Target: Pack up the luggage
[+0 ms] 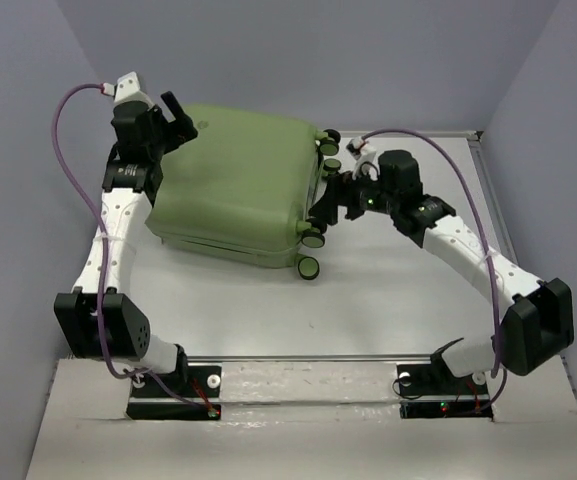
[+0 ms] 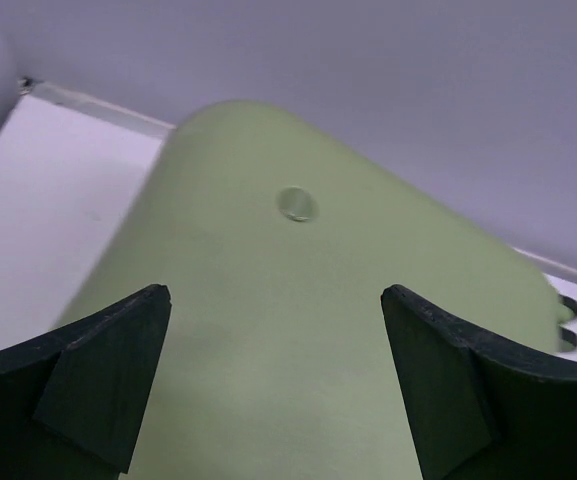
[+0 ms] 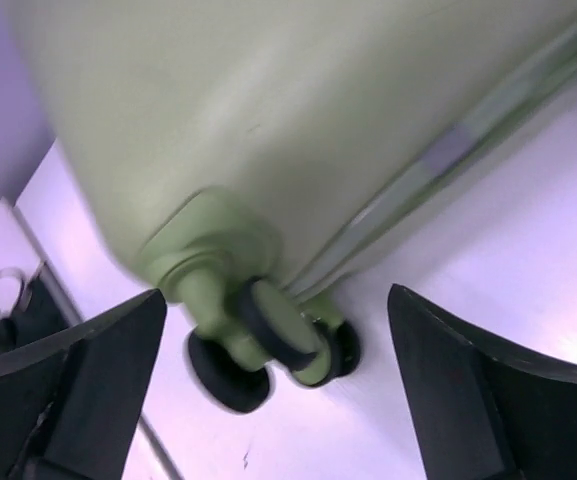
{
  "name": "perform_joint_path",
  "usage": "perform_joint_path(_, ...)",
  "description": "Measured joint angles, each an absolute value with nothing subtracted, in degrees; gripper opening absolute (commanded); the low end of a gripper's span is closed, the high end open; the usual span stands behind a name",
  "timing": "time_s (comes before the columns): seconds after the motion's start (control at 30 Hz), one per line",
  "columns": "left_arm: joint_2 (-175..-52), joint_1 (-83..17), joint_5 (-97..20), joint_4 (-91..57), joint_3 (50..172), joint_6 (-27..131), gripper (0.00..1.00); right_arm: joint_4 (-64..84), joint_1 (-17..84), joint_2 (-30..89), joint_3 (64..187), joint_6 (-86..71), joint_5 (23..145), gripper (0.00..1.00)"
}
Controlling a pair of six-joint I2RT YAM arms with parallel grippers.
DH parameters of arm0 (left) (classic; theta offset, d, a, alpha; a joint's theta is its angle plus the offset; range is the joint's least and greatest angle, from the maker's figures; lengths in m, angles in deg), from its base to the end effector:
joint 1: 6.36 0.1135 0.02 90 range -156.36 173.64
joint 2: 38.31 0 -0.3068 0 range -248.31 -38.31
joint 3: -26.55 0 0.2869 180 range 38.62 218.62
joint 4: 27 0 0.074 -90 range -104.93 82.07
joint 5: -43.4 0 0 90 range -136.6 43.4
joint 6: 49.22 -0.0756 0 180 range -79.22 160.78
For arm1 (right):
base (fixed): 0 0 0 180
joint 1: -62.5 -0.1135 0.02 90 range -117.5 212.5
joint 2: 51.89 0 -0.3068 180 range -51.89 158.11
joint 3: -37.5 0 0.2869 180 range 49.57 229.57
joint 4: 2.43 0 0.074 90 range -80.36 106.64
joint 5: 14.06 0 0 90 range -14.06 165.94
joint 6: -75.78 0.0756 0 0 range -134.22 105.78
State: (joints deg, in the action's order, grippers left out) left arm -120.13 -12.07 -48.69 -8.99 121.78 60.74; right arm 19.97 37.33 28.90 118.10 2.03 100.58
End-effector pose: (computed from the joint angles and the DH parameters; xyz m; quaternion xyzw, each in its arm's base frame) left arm 0.4028 -0.0375 0.4717 -0.1034 0.7276 -0.1376 0.6641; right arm 0.3392 0.1942 0.3606 -0.1812 0.8011 0.3578 0.4443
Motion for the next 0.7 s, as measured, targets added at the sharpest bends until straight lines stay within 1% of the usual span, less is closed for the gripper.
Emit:
perform_joint_path(0.07,-122.34,-6.96,-48.45,-7.64,122.26,60.15,0.99,20.84,33.68,28.35,116.92,-0.14,102.73,1.0)
perform_joint_path(0.2,-125.38,-0.82,-48.36,-4.95,121.25,59.65,0.99,22.35,29.31,29.05,117.25,-4.75,104.93,1.0)
perform_joint_path(0.43,-127.76,4.6,-45.67,-4.1,119.26,59.72,0.99,27.57,29.42,37.93,121.43,-11.2,103.86,0.99)
perform_joint_path(0.5,-129.73,5.54,-44.86,-4.18,119.42,59.72,0.99,29.72,29.0,39.68,121.43,-12.81,103.38,0.87)
perform_joint_path(0.53,-131.41,5.89,-44.58,-4.36,119.76,60.07,0.99,30.33,28.89,40.14,121.43,-13.29,103.27,0.78)
perform_joint_path(0.57,-133.07,6.29,-44.25,-4.9,120.53,60.11,0.99,30.83,28.67,40.44,121.43,-13.67,102.99,0.51)
perform_joint_path(0.67,-136.83,7.29,-43.2,-7.11,121.45,60.98,0.99,32.03,28.43,40.35,121.43,-14.5,100.93,0.15)
perform_joint_path(0.7,-137.22,7.6,-42.55,-8.27,121.01,61.49,0.99,32.36,28.3,39.79,121.4,-14.8,99.4,0.14)
